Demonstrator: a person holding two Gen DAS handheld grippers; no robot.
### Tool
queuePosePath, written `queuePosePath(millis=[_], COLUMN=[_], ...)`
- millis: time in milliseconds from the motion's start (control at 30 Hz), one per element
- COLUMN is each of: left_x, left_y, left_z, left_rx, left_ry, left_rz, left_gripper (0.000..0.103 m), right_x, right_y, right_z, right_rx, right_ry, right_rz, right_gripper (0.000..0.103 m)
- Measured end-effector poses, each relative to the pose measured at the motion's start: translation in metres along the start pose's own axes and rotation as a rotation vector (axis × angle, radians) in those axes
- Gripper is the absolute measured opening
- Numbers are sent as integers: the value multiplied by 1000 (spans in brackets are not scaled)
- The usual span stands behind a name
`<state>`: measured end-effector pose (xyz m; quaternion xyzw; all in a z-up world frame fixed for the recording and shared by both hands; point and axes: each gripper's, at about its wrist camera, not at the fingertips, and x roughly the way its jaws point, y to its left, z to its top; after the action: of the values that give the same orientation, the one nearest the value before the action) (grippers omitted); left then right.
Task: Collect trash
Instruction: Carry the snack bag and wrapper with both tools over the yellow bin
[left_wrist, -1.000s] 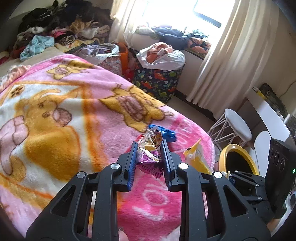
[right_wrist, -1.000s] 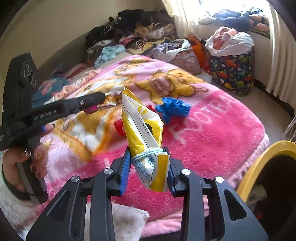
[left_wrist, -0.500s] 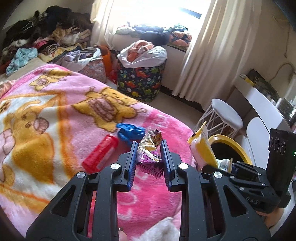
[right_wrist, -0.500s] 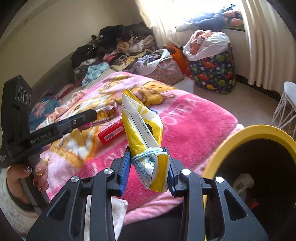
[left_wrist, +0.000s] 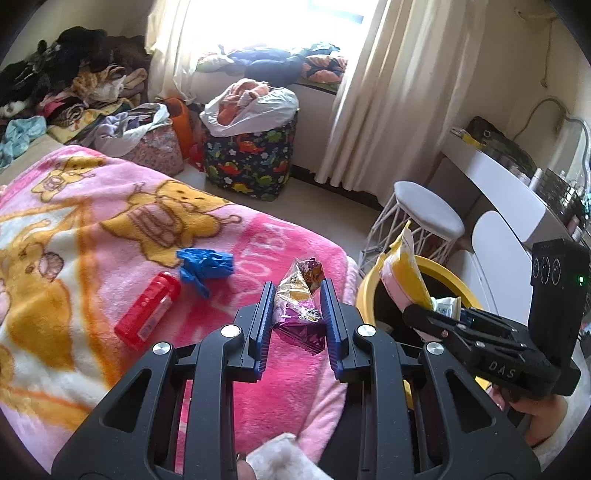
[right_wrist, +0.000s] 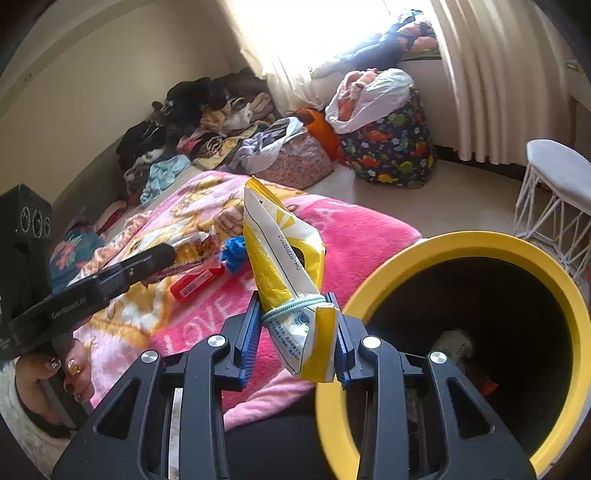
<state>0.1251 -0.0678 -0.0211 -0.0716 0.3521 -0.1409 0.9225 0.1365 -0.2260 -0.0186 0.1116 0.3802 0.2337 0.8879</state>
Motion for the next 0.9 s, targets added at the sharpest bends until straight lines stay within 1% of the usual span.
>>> queuePosePath(millis=[400,633,900], left_x=[6,12,17], left_y=[-30,-48,-69], left_z=[-4,-4,-4], left_rx=[63,98,137], left_ry=[16,23,32], left_rz=[-48,-78,-110], left_gripper=[19,19,19], right_x=[-25,-37,-46], right_y=[-31,-55,-77], right_z=[-8,-14,-20], right_rx=[80,129,191], right_ry=[-46,-67,-76], right_rz=[-54,-106,-150], right_gripper=[32,32,32])
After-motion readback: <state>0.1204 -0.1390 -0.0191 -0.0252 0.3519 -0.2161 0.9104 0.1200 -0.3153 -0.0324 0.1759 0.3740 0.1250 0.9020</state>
